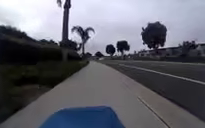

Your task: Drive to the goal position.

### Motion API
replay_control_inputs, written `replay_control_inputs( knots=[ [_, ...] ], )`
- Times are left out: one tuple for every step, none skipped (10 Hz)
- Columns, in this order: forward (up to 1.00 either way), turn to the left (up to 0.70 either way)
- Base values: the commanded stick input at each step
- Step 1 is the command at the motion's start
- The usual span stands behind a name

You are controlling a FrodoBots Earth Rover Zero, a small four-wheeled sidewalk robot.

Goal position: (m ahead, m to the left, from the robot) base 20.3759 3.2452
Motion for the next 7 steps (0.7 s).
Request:
replay_control_inputs(
  knots=[
    [1.0,0.27],
    [1.0,0.27],
    [1.0,0.27],
    [1.0,0.27],
    [1.0,0.27],
    [1.0,0.27],
    [1.0,0.0]
  ],
)
